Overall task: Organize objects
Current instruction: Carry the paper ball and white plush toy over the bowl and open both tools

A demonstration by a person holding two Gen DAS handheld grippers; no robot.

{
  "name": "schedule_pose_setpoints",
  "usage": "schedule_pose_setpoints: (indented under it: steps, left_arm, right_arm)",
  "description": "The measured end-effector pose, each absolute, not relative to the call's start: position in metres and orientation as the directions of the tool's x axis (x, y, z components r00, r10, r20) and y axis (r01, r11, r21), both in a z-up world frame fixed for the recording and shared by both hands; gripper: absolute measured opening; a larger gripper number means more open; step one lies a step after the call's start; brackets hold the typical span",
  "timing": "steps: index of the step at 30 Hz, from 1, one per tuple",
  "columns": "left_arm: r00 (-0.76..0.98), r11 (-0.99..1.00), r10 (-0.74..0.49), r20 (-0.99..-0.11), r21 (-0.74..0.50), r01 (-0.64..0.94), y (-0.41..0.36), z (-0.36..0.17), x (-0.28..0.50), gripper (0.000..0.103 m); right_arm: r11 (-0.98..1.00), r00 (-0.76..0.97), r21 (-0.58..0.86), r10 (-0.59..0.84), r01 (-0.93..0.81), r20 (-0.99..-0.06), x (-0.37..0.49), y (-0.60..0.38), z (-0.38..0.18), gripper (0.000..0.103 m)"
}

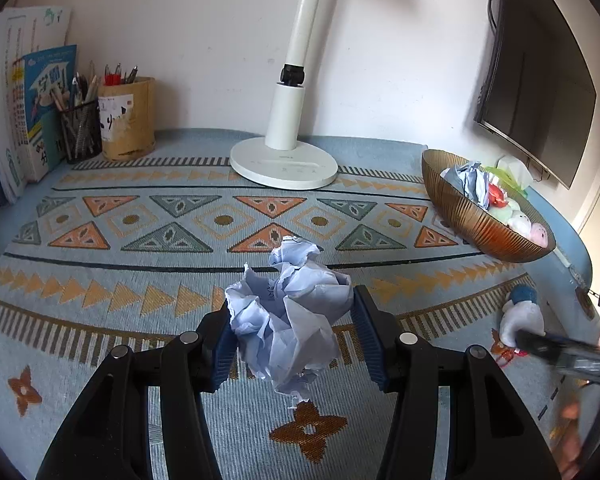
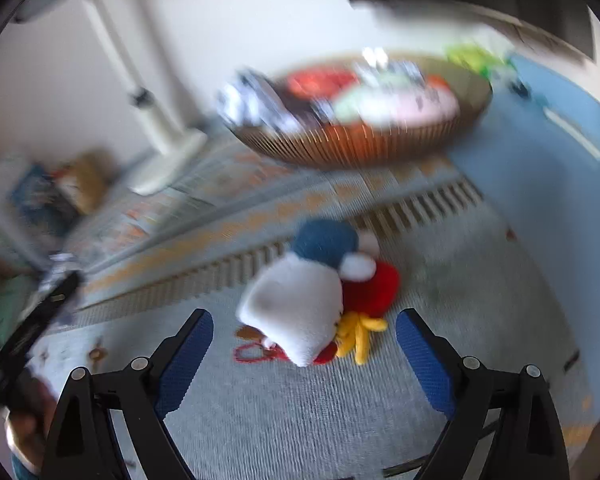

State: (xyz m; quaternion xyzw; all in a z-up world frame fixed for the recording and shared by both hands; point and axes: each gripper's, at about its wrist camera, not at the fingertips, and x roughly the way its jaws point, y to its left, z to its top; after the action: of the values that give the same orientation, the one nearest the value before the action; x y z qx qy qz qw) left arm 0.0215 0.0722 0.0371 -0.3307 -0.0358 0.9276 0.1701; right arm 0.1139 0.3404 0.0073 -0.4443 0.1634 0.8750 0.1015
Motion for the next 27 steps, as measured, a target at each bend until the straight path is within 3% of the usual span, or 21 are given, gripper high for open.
schedule_pose_setpoints:
  steps: [2,4,5,6,7,10,14,20,24,27]
  left_arm:
    - [-0.722,-0.939,0.339,-0.603,-0.176,-0.294,0.073,0.037,0.021,0.050]
    - [-0.722,-0.941,0.335,-0.605,-0.172,-0.293,0.074,0.037,0.021,0.050]
    - [-0.720,-0.941,0.334,-0.609,-0.169,-0.293,0.074,0.036,0.021,0.050]
    - [-0.718,-0.942,0.331,-0.613,-0.165,-0.293,0.075,0.036,0.020,0.050]
    - [-0.715,-0.944,0.322,-0.620,-0.153,-0.292,0.077,0.036,0.020,0.050]
    - [-0.726,-0.949,0.293,-0.622,-0.099,-0.298,0.091,0.038,0.027,0.050]
    - [-0.669,-0.899,0.420,-0.613,-0.180,-0.399,0.121,0.058,0.030,0.050]
    - [-0.640,-0.805,0.566,-0.520,-0.179,-0.566,0.191,0.133,0.005,0.050]
    - [-0.612,-0.751,0.631,-0.477,-0.175,-0.637,0.243,0.157,-0.025,0.050]
    - [-0.568,-0.725,0.655,-0.499,-0.203,-0.658,0.275,0.155,-0.050,0.055]
  right_arm:
    - [-0.934,-0.599,0.155,0.076,-0.323,-0.797,0.107,0.328,0.006,0.094]
    - [-0.938,-0.611,0.132,0.098,-0.320,-0.785,0.108,0.321,0.003,0.087]
    - [-0.939,-0.612,0.112,0.118,-0.325,-0.782,0.110,0.319,0.003,0.079]
    - [-0.943,-0.622,0.095,0.132,-0.318,-0.772,0.113,0.317,0.004,0.059]
    - [-0.953,-0.643,0.108,0.106,-0.284,-0.758,0.116,0.317,0.006,0.052]
    - [-0.955,-0.687,0.128,0.094,-0.266,-0.720,0.133,0.323,0.014,0.052]
    - [-0.948,-0.746,0.157,0.110,-0.278,-0.657,0.144,0.345,0.056,0.052]
    - [-0.940,-0.853,0.148,0.204,-0.309,-0.481,0.139,0.402,0.153,0.053]
    - [-0.932,-0.849,0.149,0.225,-0.331,-0.479,0.103,0.436,0.172,0.053]
    - [-0.935,-0.835,0.139,0.215,-0.326,-0.507,0.068,0.452,0.169,0.053]
